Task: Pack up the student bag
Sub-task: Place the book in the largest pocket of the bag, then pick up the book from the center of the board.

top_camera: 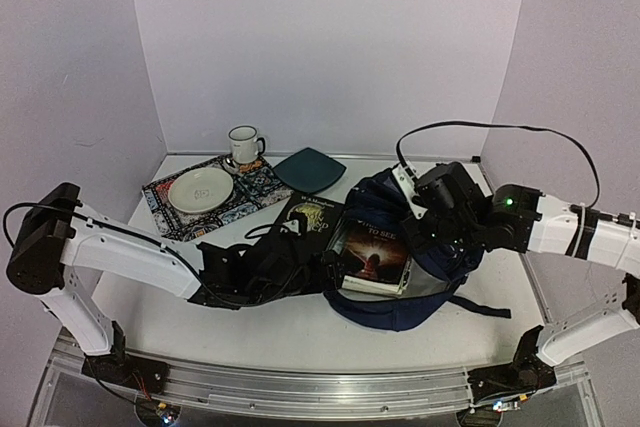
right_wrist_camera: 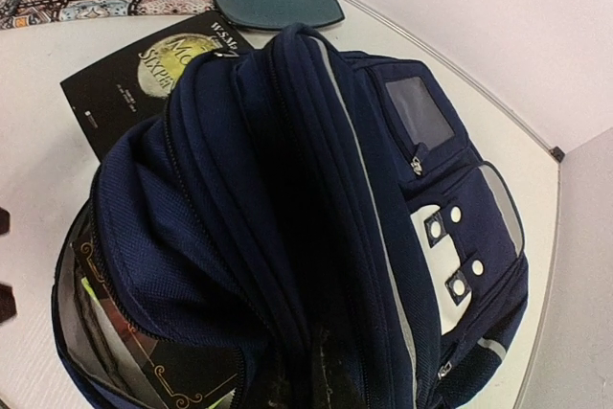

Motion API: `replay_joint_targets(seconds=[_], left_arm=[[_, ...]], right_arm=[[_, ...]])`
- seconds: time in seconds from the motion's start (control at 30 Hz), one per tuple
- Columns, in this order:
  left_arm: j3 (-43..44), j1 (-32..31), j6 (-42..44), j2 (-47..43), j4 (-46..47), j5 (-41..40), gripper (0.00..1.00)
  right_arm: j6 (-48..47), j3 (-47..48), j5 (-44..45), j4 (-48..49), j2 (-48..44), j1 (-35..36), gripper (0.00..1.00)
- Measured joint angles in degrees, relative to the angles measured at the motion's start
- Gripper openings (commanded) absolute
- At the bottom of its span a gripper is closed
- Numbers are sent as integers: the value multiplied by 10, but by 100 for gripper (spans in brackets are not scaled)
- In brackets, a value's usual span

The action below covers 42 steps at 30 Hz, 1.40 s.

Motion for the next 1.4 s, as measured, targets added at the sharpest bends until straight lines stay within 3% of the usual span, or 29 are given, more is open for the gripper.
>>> replay_joint_targets(seconds=[0.17,0.33,0.53,0.7,0.8,0.93,1.13,1.4], left_arm=[[3,70,53,-4,-73,3,91],[29,158,127,6,-128,19,91],[127,229,229,79,-151,64,91],[220,261,302,159,-187,84,91],[274,274,344,206,-206,94,91],[340,285,391,261,-239,96,91],[424,289,437,339,-281,107,91],[419,290,439,352,-283,121,88]], right_arm=[[5,-32,29,-2,-14,-6,4],[17,-50,34,-5,-15,-10,18],[33,-57,7,-18,-29,-14,42],[49,-57,-16,-32,-52,-17,74],[60,-57,-28,-39,-72,-17,86],[67,-57,-43,-48,-89,-17,93],[76,-57,-56,-55,-90,-18,95],[91,-45,-78,-56,-57,-18,98]])
